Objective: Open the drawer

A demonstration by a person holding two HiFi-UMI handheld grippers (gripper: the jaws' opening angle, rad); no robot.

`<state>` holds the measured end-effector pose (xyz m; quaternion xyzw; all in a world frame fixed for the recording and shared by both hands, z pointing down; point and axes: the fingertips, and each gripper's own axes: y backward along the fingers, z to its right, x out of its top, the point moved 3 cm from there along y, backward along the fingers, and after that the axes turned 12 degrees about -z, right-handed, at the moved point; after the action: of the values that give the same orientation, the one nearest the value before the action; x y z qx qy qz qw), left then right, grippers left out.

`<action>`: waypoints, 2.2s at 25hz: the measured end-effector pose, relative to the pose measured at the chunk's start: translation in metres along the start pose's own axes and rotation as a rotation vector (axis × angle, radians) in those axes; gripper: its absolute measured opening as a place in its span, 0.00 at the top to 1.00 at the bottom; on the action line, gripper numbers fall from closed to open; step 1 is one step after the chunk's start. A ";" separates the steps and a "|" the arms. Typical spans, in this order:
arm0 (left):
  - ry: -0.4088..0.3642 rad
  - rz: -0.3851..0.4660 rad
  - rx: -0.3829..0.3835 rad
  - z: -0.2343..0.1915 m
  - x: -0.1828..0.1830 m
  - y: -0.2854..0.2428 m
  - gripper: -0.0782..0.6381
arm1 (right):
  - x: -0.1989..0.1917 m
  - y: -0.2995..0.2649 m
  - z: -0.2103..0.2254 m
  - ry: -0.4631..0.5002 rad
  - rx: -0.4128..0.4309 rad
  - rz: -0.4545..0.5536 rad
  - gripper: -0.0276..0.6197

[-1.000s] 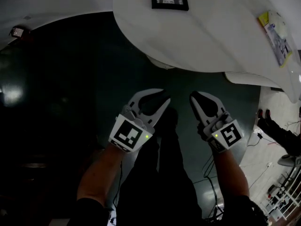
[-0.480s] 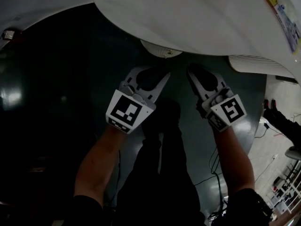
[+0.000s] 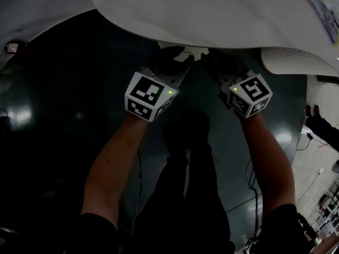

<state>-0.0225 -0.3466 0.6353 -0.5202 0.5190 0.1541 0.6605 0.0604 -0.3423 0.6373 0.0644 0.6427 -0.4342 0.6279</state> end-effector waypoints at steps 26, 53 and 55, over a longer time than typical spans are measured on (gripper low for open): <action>-0.155 -0.093 0.000 -0.013 -0.001 -0.052 0.80 | 0.001 -0.033 0.026 0.154 0.086 -0.093 0.88; -0.167 -0.067 -0.065 -0.014 0.001 -0.049 0.84 | 0.001 -0.033 0.021 0.130 0.114 -0.038 0.89; -0.194 -0.067 -0.089 -0.011 -0.001 -0.045 0.85 | -0.001 -0.030 0.015 0.149 0.150 -0.047 0.89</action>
<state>0.0046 -0.3738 0.6610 -0.5487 0.4277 0.2044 0.6886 0.0532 -0.3702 0.6553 0.1281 0.6549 -0.4896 0.5612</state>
